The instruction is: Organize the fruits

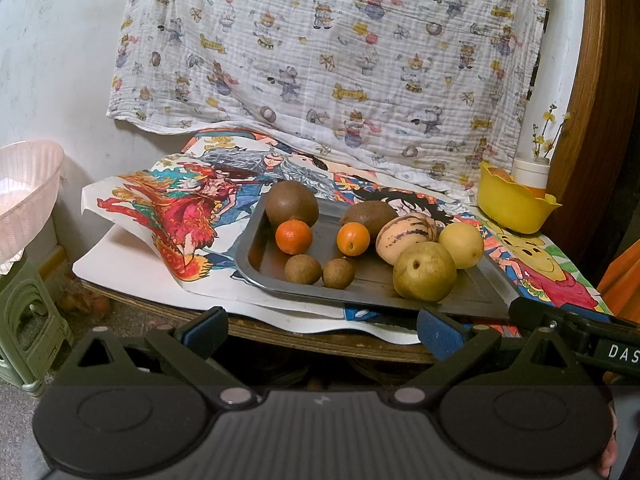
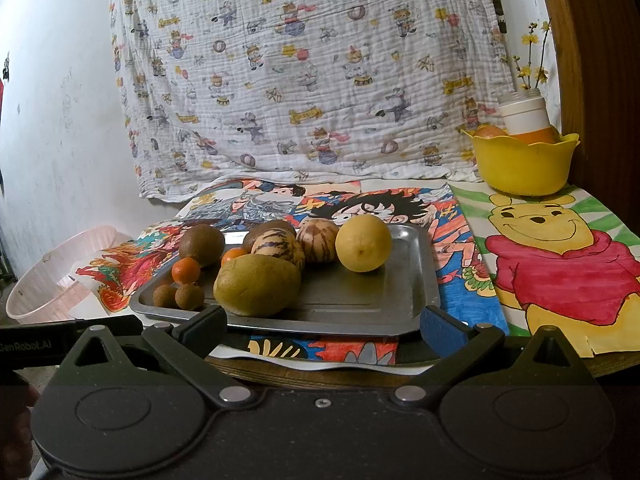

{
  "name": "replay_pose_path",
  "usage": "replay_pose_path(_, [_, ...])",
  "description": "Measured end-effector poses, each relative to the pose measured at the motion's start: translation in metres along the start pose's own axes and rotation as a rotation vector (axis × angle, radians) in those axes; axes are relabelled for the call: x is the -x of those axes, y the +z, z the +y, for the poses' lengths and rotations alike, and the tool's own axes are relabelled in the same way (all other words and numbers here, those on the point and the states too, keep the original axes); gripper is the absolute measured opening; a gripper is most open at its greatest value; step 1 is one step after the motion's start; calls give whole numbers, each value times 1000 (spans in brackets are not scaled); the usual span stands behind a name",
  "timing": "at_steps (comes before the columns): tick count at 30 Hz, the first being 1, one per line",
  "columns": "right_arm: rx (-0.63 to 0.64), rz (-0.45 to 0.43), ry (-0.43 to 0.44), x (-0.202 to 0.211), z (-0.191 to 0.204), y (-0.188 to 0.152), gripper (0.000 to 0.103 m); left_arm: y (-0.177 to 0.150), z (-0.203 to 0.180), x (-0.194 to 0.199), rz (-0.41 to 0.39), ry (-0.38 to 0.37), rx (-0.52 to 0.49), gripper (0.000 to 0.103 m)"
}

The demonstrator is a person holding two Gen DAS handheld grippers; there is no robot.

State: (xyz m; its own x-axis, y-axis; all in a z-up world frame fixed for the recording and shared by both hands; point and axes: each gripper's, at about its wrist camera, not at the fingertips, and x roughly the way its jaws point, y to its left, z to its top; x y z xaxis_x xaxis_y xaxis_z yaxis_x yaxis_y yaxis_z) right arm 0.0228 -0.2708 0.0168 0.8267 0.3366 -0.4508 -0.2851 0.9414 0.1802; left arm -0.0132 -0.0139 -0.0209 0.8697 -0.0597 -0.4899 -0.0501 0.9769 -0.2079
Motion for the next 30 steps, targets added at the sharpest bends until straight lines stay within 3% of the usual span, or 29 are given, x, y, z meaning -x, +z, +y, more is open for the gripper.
replay_pose_path(30, [-1,2,0,-1,1,0,102,-2,-10,1,1,27,-41,102])
